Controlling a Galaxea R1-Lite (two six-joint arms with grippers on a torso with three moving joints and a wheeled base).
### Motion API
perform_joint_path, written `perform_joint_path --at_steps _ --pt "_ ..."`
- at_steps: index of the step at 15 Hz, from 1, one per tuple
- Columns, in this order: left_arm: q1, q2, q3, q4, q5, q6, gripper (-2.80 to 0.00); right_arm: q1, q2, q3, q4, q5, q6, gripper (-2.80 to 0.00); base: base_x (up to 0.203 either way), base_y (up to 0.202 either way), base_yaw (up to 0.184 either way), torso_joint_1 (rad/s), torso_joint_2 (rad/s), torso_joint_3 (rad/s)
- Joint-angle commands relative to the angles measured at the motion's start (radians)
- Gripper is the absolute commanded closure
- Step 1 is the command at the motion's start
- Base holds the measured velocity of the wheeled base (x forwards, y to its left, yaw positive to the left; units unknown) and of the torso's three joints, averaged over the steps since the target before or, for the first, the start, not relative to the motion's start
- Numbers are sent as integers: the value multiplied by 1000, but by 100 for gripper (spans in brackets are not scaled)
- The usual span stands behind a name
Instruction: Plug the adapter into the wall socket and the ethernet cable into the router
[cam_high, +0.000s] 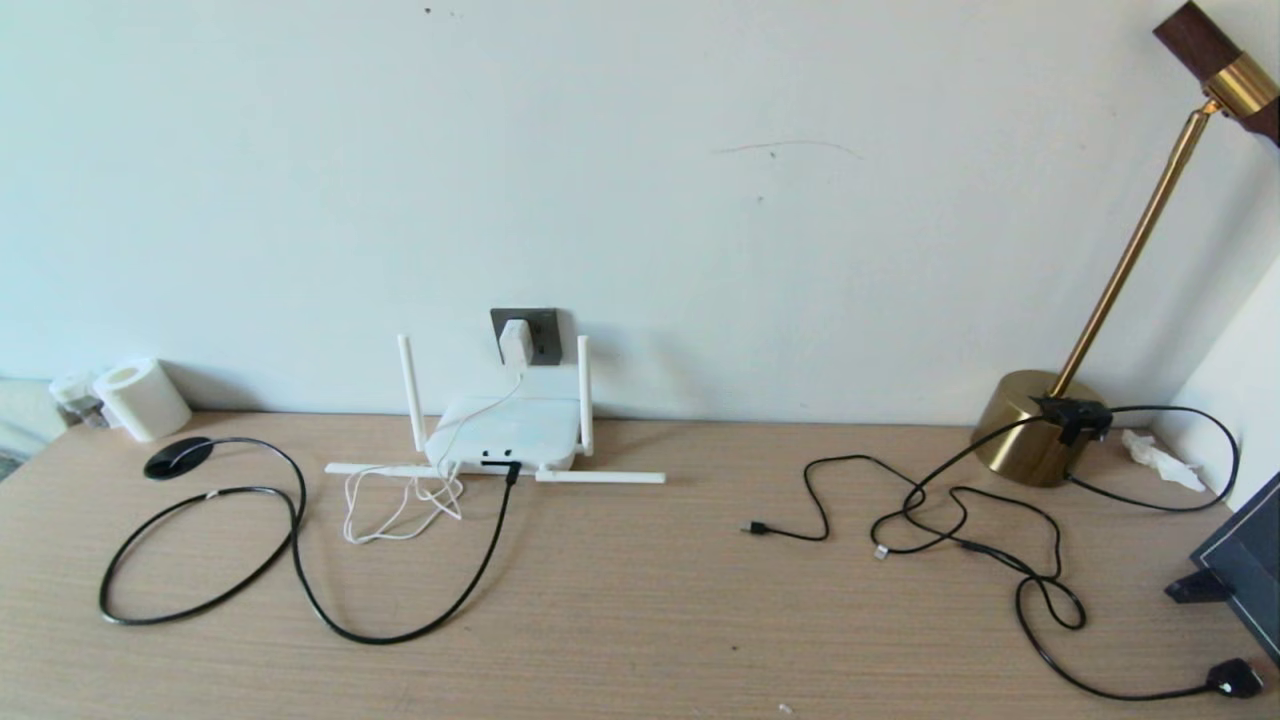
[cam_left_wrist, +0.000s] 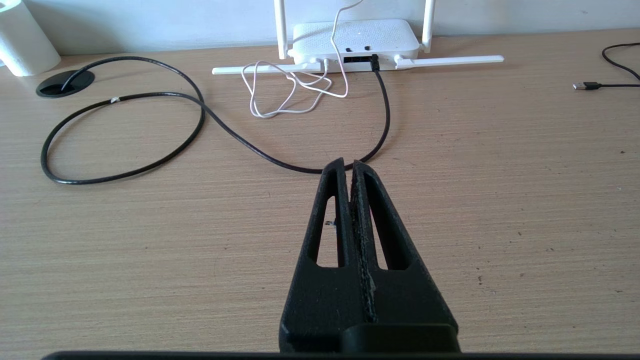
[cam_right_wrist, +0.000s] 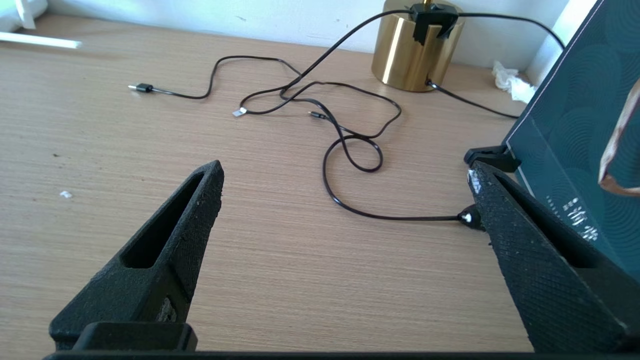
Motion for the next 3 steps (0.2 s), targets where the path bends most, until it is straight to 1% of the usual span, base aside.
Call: perform_joint_path --at_steps 1,3 --pt "0 0 0 0 0 1 0 0 0 1 -2 3 4 -280 0 0 0 0 0 0" --pt "0 0 0 0 0 0 0 0 1 1 -2 3 5 -280 0 0 0 0 0 0"
